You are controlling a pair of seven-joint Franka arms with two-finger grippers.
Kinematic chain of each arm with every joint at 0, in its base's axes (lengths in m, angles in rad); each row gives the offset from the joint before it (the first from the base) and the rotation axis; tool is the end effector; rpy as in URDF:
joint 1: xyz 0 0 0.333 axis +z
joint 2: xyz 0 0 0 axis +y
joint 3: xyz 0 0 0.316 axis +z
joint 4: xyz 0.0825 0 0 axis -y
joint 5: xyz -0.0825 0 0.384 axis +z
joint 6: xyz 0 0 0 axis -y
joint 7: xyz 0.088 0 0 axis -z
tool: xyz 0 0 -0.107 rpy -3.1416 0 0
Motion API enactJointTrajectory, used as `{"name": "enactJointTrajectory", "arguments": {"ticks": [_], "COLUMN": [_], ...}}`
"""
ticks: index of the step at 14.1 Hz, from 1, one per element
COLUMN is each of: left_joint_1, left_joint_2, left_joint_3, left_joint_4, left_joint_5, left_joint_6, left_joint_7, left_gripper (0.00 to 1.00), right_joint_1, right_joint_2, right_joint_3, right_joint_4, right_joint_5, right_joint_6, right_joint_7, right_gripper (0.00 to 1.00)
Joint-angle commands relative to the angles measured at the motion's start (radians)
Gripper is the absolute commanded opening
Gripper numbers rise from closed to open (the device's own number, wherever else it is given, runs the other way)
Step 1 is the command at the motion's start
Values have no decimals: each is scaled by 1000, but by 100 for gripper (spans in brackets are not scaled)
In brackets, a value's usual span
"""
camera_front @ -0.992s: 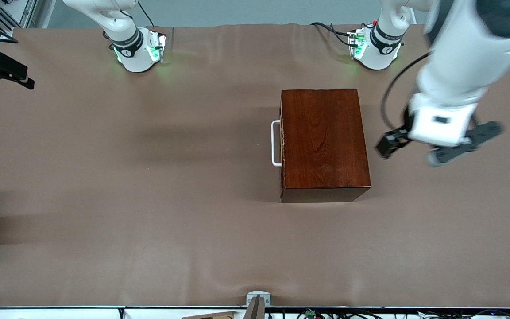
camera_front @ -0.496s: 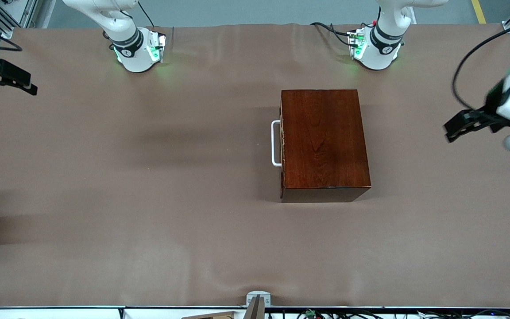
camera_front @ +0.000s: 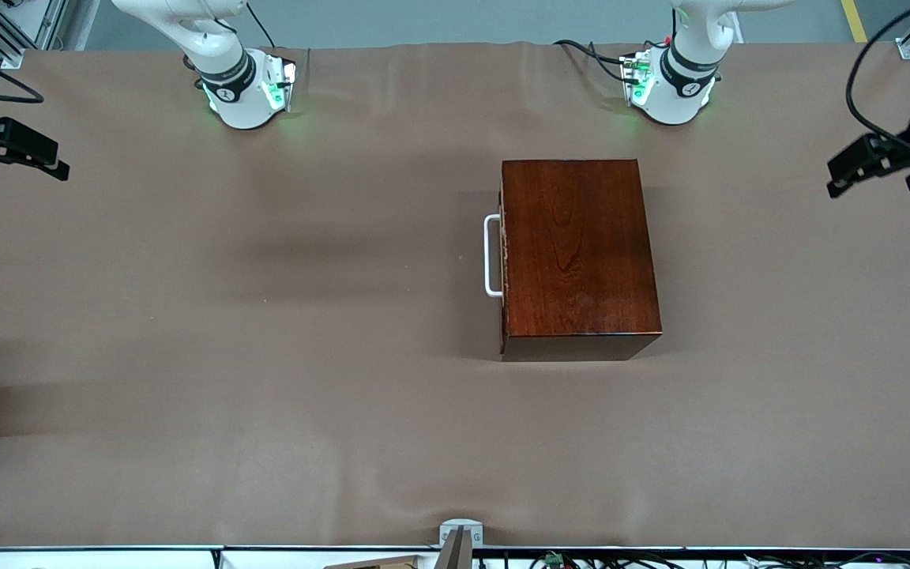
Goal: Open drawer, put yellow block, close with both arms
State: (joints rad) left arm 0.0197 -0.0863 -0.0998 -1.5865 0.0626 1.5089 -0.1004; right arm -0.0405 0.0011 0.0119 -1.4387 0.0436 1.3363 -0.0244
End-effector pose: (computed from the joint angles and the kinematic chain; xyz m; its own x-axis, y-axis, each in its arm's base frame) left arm 0.5199 -0.0373 0.6581 0.9996 0.0242 0.0155 0.0252 -0.9972 -0.0698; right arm 0.5292 -0.0097 0.6655 0.9948 0.0061 -0.1020 0.0014 -0.9990 -0.0457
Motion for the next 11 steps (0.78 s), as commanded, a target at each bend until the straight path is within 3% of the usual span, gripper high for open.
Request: {"name": "enactJointTrajectory", "arguments": {"ticks": [1, 11], "left_joint_1": [5, -7], "left_joint_2": [-95, -86], "left_joint_3": [-11, -12], "left_joint_4": [-105, -62], "left_joint_5": [-38, -72], "left_joint_6": [36, 16], "left_joint_7": [18, 54], "left_gripper": [100, 100], "right_joint_1": [-16, -21], "right_joint_2": [-15, -12], "right_joint_3": [13, 14], "right_joint_4": [-19, -19], "right_joint_5": [-4, -8], "right_joint_6": [12, 4], "right_joint_7": [-11, -9], "right_gripper": [100, 100]}}
